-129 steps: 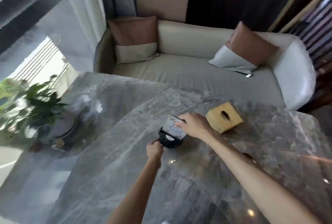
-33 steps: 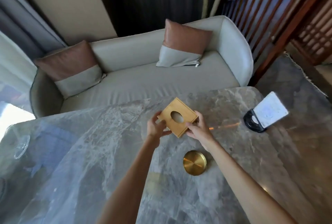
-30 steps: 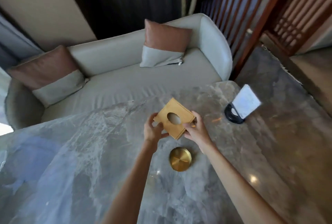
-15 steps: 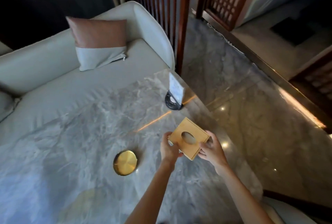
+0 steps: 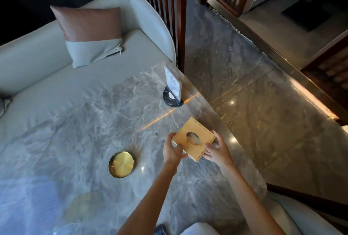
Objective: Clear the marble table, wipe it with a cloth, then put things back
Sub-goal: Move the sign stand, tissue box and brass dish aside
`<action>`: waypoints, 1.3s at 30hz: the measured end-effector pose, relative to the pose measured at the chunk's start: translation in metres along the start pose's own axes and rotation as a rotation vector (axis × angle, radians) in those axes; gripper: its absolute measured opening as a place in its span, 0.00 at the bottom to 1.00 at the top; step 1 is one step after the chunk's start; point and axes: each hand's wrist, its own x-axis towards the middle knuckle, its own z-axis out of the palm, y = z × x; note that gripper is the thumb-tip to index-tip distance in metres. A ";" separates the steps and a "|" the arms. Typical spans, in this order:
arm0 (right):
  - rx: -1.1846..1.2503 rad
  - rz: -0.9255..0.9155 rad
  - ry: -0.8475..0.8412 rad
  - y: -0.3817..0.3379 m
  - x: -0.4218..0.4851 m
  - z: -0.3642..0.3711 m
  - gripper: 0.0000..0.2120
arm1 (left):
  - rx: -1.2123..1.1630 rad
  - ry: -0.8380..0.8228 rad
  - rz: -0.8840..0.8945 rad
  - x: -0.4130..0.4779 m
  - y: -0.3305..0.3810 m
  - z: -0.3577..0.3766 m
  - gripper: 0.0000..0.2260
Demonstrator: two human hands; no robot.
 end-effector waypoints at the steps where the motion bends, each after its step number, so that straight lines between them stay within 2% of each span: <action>1: -0.054 -0.008 0.024 0.000 -0.001 0.001 0.33 | 0.036 -0.005 -0.004 0.002 -0.001 -0.003 0.19; 4: -0.604 -0.199 0.294 -0.004 -0.008 0.015 0.32 | 0.159 -0.004 0.002 0.007 -0.003 -0.019 0.27; 5: -0.726 -0.303 0.397 -0.006 -0.012 0.026 0.31 | 0.170 0.010 0.013 0.008 -0.002 -0.027 0.28; 6: -0.740 -0.402 0.460 -0.009 -0.017 0.042 0.29 | 0.183 0.031 0.033 0.009 -0.002 -0.036 0.27; 8: -0.698 -0.586 0.454 -0.014 -0.030 0.080 0.24 | 0.270 0.121 0.084 0.009 0.000 -0.062 0.22; 10: -0.712 -0.672 0.311 -0.009 -0.038 0.117 0.20 | 0.372 0.240 0.117 0.012 -0.002 -0.096 0.19; 12: -0.789 -0.596 0.130 0.007 -0.036 0.149 0.17 | 0.461 0.320 0.109 0.015 -0.009 -0.135 0.20; 14: -0.897 -0.410 -0.036 0.028 -0.030 0.180 0.14 | 0.568 0.398 0.060 0.020 -0.021 -0.172 0.22; 16: -0.913 -0.311 -0.150 0.051 -0.026 0.208 0.09 | 0.573 0.414 -0.025 0.022 -0.033 -0.202 0.24; 18: -0.886 -0.297 -0.167 0.071 -0.023 0.231 0.14 | 0.546 0.372 -0.099 0.024 -0.046 -0.224 0.23; 20: -0.866 -0.266 -0.189 0.082 -0.030 0.245 0.12 | 0.519 0.302 -0.146 0.026 -0.060 -0.240 0.21; 23: -0.796 -0.239 -0.289 0.093 -0.035 0.256 0.15 | 0.467 0.190 -0.171 0.028 -0.075 -0.250 0.26; 26: -0.761 -0.204 -0.280 0.096 -0.038 0.254 0.14 | 0.414 0.185 -0.149 0.032 -0.094 -0.247 0.30; 28: -0.734 -0.201 -0.238 0.094 -0.043 0.242 0.10 | 0.398 0.172 -0.134 0.031 -0.105 -0.236 0.28; 32: -0.679 -0.213 -0.138 0.093 -0.059 0.185 0.08 | 0.345 0.137 -0.090 0.023 -0.130 -0.187 0.25; 34: -0.651 -0.225 -0.087 0.101 -0.064 0.144 0.08 | 0.347 0.074 -0.073 -0.002 -0.119 -0.154 0.24; 37: -0.541 -0.140 0.010 0.111 -0.073 0.084 0.09 | 0.370 -0.074 -0.056 -0.031 -0.110 -0.102 0.16; 39: -0.454 -0.080 0.069 0.120 -0.073 0.044 0.08 | 0.409 -0.153 -0.046 -0.040 -0.113 -0.067 0.18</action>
